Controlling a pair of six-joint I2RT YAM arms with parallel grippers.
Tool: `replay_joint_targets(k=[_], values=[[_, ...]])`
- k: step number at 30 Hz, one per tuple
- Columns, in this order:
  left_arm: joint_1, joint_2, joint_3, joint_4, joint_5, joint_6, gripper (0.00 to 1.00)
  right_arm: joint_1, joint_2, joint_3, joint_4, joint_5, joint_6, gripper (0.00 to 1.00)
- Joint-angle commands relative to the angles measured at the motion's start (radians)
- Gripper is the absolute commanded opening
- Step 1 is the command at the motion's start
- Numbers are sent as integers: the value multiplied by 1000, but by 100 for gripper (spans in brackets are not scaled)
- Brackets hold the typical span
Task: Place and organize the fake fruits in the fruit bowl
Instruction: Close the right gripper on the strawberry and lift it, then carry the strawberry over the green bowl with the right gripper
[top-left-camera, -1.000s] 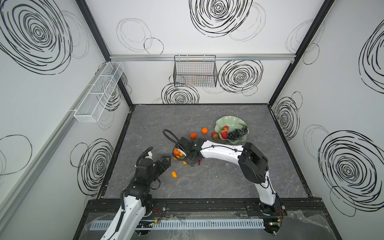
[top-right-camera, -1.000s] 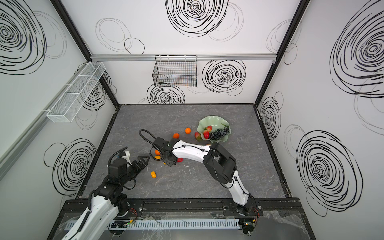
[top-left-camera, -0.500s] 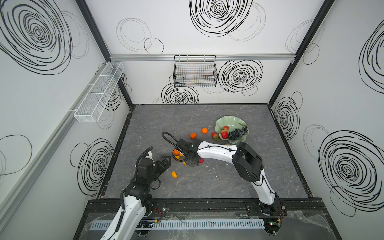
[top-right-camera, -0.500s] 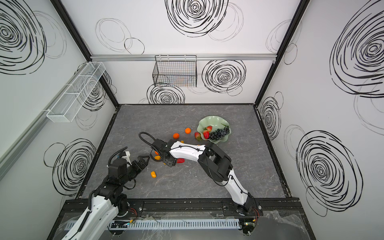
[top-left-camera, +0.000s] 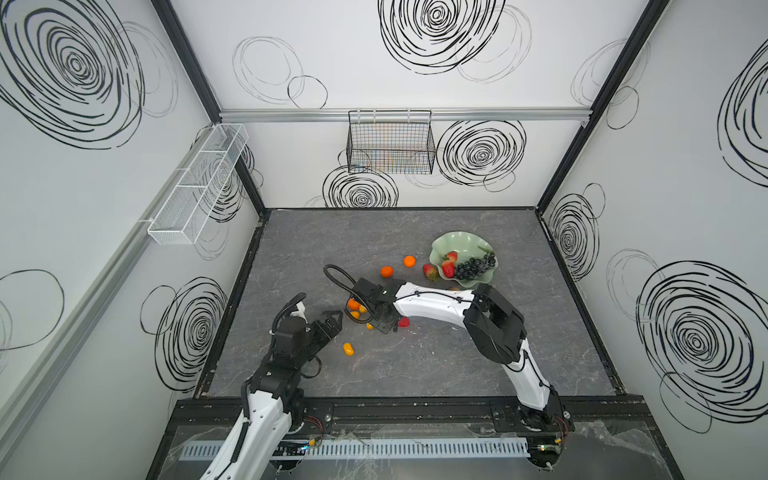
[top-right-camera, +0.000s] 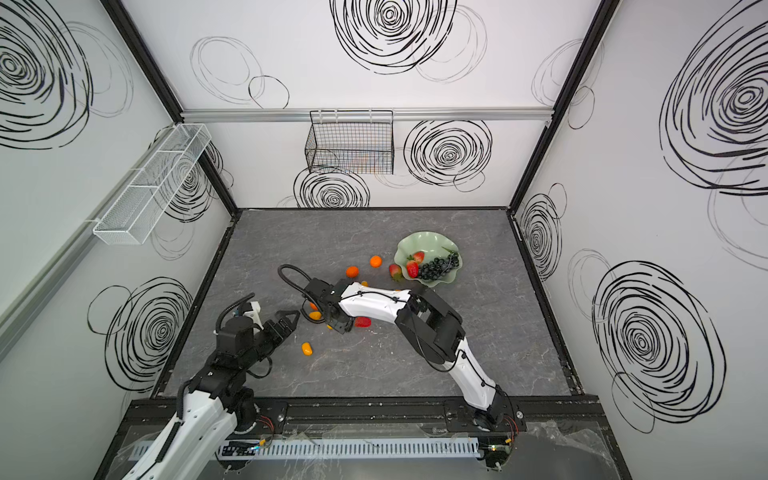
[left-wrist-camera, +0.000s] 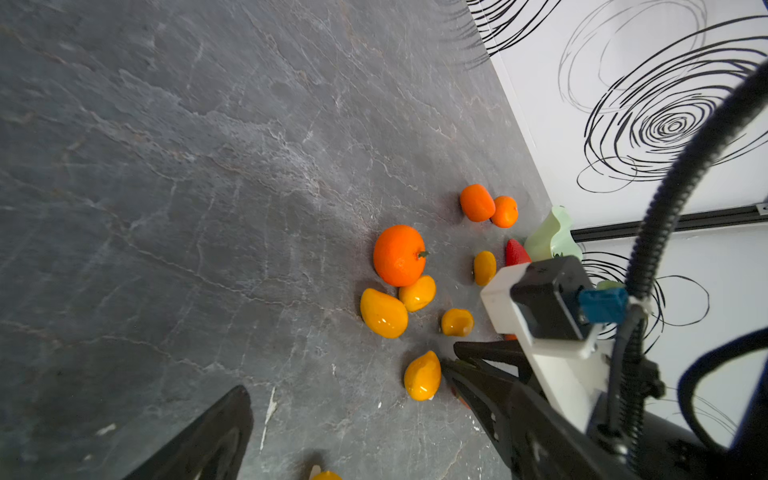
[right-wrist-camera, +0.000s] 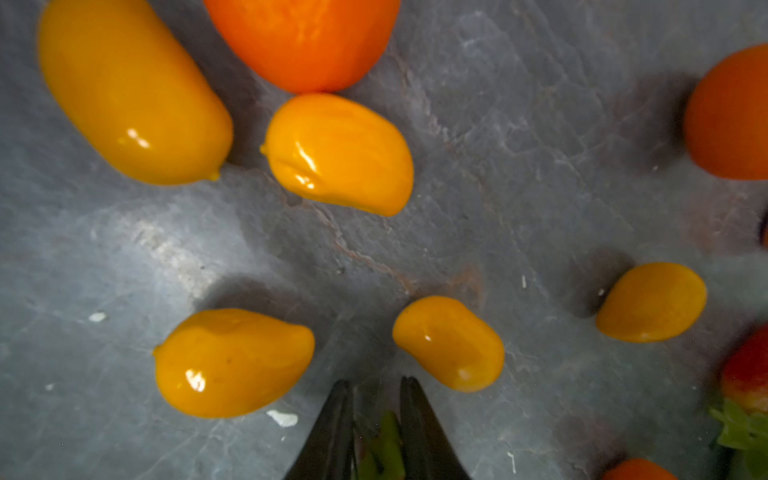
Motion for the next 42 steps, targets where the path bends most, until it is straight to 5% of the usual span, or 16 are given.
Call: replay_joint_targets(k=[1,23,32,42], values=[[8,9,-9,53,6,3,99,6,9,31,-14,14,-8,22],[-84,55,9,116,-21,18,99,-38,-189,-71,21,-102,71,1],[-256,133,34,229,-81,26,99,-129,-346,-205,99,-220,177,0],[-498,417,171,379,-190,84,99,-326,-515,-336,150,-269,285,0]])
